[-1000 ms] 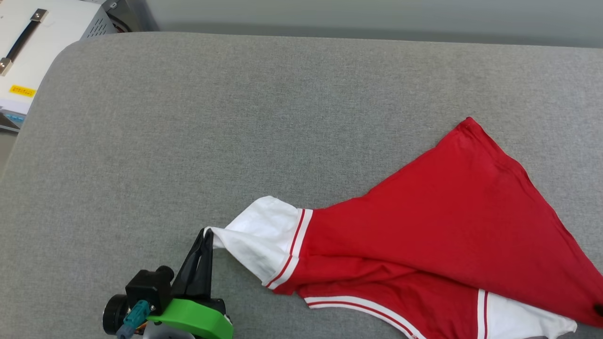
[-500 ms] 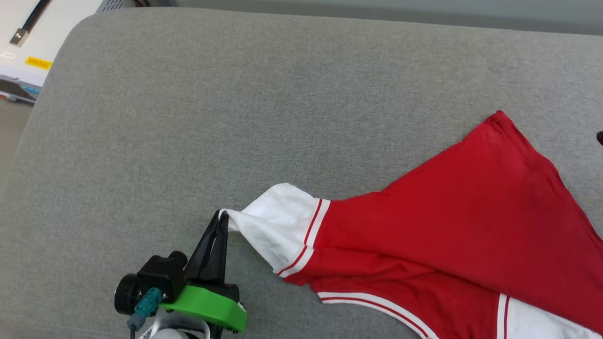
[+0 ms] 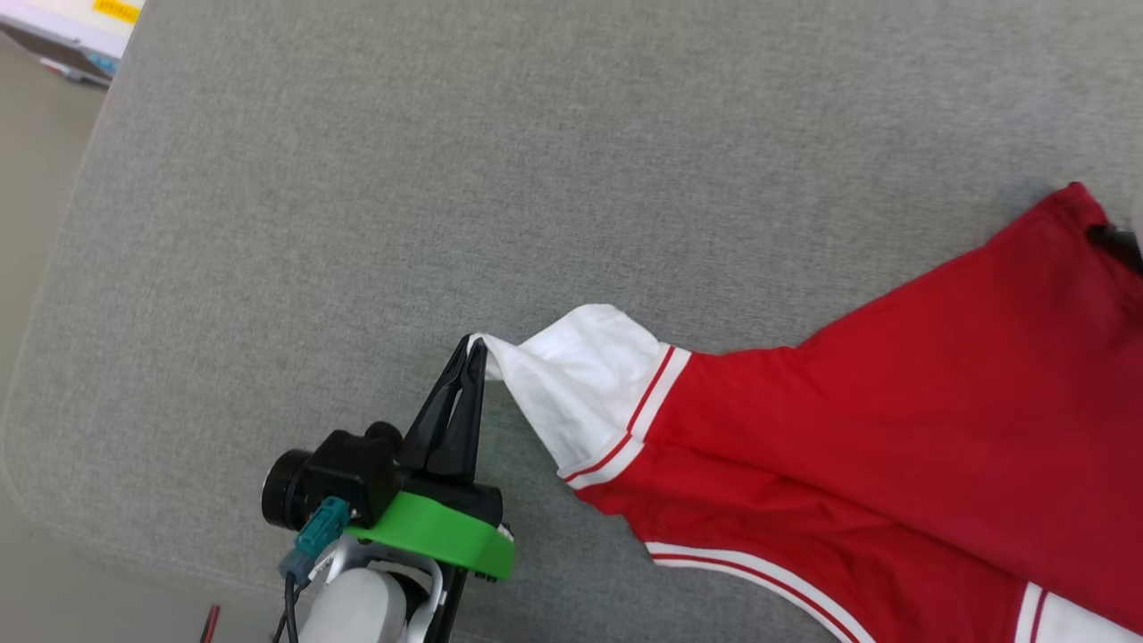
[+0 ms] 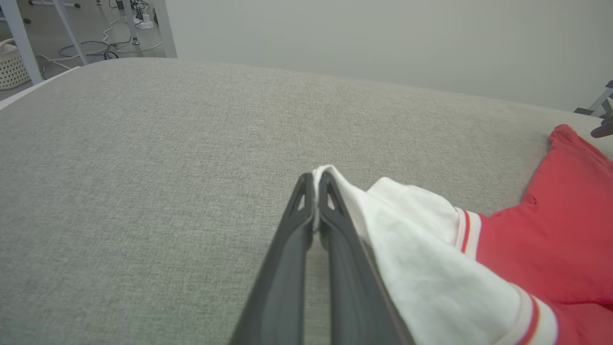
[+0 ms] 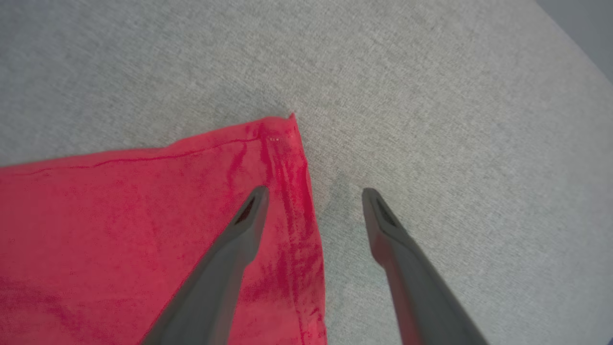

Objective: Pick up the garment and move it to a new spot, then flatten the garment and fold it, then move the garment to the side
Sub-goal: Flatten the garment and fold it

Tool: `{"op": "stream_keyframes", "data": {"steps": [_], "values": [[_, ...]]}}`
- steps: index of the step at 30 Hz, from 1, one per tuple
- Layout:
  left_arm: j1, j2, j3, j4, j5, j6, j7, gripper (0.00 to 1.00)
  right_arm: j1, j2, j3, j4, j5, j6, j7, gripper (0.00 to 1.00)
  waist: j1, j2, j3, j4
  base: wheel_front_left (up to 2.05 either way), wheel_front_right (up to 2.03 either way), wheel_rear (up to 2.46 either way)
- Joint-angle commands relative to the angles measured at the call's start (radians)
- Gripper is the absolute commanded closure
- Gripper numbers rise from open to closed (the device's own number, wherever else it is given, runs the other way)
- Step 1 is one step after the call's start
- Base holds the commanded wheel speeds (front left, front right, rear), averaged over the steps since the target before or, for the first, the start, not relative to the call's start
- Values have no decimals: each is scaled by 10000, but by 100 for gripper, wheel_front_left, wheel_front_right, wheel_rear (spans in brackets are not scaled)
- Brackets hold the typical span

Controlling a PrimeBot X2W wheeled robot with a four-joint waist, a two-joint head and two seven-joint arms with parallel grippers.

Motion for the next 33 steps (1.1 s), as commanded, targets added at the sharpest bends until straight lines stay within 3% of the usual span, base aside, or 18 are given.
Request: {"op": "stream_keyframes", "data": {"steps": [1,5,10,11,12,22,33], "values": [[-233,-64,-19,2,106,-55,-48,100,-186,176,253,383,-85,-6,-214,0,0,0,478,412,0,0,0],[-366,-125,-48,67,107,-41,-62,100,-71,451,1203,1300,66,-6,-506,0,0,0,610,479,0,0,0],[-371,-160,28,105,114,-30,-68,100,139,233,2318,1738,484,-6,-684,0,0,0,579,389,0,0,0],[-359,-162,66,116,122,-31,-69,100,92,151,2477,1798,572,-6,-771,70,0,0,544,343,0,0,0],[-348,-159,99,126,130,-31,-69,100,33,102,2550,1852,652,-6,-878,100,0,0,512,300,0,0,0],[-103,6,411,197,258,-89,-71,100,-487,-148,2324,1687,1150,-6,-3798,100,0,0,-474,-266,0,0,0],[-782,572,941,-559,269,-195,-55,100,162,-415,1034,501,894,-6,-6821,100,0,0,-1674,-1068,0,0,0]]}}
